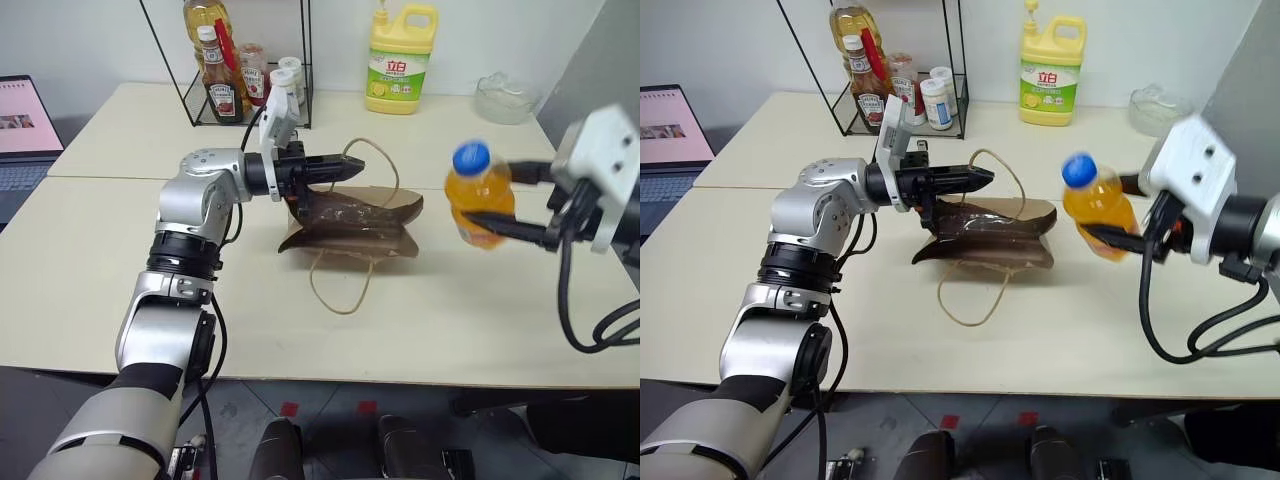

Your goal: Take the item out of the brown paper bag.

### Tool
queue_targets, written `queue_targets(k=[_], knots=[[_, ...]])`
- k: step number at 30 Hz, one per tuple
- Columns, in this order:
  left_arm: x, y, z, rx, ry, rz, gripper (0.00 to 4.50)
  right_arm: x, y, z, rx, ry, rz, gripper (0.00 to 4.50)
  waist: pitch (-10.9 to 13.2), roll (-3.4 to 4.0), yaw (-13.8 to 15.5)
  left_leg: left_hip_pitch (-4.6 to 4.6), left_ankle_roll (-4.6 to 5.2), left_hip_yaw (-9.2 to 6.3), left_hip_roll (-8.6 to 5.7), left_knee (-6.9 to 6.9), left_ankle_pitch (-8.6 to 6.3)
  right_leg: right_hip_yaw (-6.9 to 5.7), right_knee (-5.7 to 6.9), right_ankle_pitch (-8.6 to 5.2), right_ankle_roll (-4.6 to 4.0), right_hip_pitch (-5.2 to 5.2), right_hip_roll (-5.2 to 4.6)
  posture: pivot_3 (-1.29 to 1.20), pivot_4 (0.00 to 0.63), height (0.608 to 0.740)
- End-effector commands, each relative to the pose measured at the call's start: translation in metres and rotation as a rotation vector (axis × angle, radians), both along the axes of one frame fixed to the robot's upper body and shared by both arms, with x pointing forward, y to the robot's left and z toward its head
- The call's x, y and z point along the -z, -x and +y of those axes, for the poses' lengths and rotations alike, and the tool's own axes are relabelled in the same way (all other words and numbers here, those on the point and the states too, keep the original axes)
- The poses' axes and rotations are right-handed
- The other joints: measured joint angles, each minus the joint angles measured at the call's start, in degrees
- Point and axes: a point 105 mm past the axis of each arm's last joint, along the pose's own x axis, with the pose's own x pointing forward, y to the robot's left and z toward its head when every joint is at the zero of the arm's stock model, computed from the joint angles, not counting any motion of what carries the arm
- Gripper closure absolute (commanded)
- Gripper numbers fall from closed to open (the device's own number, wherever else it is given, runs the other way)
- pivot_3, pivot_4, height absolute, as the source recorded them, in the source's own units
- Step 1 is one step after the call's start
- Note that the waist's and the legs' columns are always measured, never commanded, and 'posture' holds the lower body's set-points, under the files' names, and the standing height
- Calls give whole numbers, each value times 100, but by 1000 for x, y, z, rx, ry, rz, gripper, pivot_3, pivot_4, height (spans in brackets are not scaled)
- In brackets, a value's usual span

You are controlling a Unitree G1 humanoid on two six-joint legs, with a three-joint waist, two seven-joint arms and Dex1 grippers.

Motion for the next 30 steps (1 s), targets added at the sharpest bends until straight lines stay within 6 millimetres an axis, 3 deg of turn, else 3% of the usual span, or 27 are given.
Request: queue_targets(k=[1, 3, 5, 11, 13, 19, 24, 28, 30], knots=[[-17, 5, -2, 11, 12, -73, 4500, 19, -16, -25, 25, 275, -102, 2080, 0, 0, -2, 0, 0, 1, 0, -1, 0, 1, -1, 0, 0, 0, -1, 0, 150, 740], [-16, 5, -1, 10, 12, -75, 4500, 51, -27, -47, 27, 484, -96, 2091, 0, 0, -1, 0, -1, 4, -1, -1, 0, 2, -2, 0, 1, -1, -3, 0, 150, 740], [-16, 5, 0, 8, 11, -77, 4500, 70, -33, -58, 0, 597, -89, 2093, 0, 0, -2, 0, -1, 8, -1, -1, 1, 4, -4, 0, 1, -1, -5, 0, 150, 740], [-16, 6, 1, 2, 10, -79, 4500, 106, -46, -50, -66, 668, -79, 2094, 6, 11, -96, 1, -22, 16, 1, -2, 13, 12, 1, 1, 0, -7, -4, 0, 150, 740], [-17, 6, 1, 2, 9, -82, 4500, 109, -46, -44, -80, 647, -81, 2094, 6, 11, -95, 1, -23, 15, 1, -1, 13, 10, 2, 1, 0, -6, -4, 0, 150, 740], [-17, 6, 3, -2, 7, -85, 4500, 107, -45, -40, -71, 597, -78, 56, 6, 11, -74, 2, -23, 14, -1, 1, 13, 8, 3, 2, 1, -1, -5, 0, 150, 740], [-17, 5, 3, -8, 9, -85, 4500, 79, -34, -26, -86, 475, -90, 20, 6, 11, -57, 2, -23, 13, -2, 3, 13, 6, 2, 2, 1, 3, -7, 0, 150, 740], [-19, -2, 4, -54, 20, -87, 4500, 33, -6, 11, -126, 128, -39, 20, 6, 11, -61, 2, -23, 8, -1, 3, 13, 3, 4, 2, 0, 7, -6, 0, 150, 740], [-19, -6, 3, -76, 18, -90, 4500, 19, 5, 24, -148, -13, -10, 20, 6, 11, -55, 5, -23, 3, 0, 4, 14, -2, 5, 2, 0, 13, -6, 0, 150, 740]])
